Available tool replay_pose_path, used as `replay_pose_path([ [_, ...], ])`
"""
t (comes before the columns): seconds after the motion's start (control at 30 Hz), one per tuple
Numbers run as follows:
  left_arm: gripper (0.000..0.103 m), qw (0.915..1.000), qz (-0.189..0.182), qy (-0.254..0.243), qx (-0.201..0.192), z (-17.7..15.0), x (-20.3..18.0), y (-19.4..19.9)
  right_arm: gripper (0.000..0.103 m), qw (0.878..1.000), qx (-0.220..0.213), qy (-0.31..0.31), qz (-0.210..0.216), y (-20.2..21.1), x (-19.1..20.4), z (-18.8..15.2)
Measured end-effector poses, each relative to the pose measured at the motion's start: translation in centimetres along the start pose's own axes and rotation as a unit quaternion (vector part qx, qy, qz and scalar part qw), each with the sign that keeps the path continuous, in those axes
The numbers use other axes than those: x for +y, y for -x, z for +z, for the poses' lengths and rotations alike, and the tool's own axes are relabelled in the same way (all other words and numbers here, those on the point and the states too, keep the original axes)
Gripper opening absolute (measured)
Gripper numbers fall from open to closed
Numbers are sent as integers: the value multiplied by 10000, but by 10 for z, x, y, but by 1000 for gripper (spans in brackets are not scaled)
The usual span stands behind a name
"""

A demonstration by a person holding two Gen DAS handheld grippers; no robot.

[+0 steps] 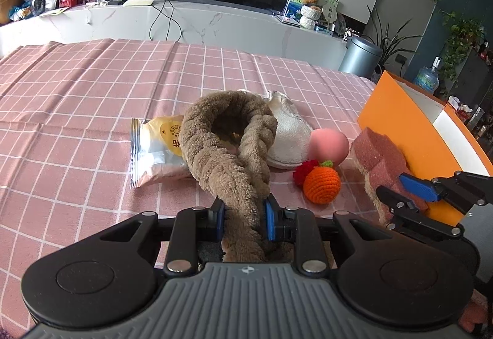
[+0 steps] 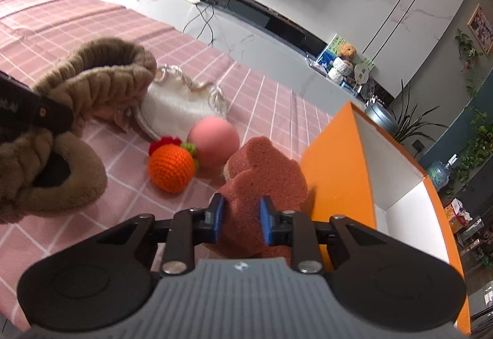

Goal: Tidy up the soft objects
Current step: 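Grasp the red sponge with right gripper while left gripper holds the headband, then lift the headband and red sponge and carry both over the box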

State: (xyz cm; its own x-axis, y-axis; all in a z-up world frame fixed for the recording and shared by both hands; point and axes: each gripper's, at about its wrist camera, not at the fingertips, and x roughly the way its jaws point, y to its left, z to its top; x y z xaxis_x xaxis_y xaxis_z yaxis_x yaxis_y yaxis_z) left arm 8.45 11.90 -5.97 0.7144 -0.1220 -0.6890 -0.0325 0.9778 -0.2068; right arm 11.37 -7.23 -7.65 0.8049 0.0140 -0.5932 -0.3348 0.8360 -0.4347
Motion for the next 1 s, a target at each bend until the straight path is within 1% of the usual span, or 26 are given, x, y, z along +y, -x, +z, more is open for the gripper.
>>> replay_pose_path([
  [0.17, 26, 9998, 23, -31, -187, 3, -6, 15, 23, 9995, -298, -56, 74, 20, -1, 6],
  [0.33, 26, 9991, 60, -68, -413, 10, -12, 32, 23, 9981, -600, -114, 76, 41, -6, 10],
  [0.57, 26, 9968, 22, -187, -779, 20, -29, 56, 23, 9950, -966, -240, 29, 68, -17, 12],
  [0.8, 26, 9937, 25, -269, -1090, 34, -46, 71, 23, 9913, -1260, -385, -41, 88, -37, 11],
  [1.0, 26, 9902, -174, -391, -1330, 52, -71, 78, 23, 9887, -1398, -510, -154, 97, -65, 10],
])
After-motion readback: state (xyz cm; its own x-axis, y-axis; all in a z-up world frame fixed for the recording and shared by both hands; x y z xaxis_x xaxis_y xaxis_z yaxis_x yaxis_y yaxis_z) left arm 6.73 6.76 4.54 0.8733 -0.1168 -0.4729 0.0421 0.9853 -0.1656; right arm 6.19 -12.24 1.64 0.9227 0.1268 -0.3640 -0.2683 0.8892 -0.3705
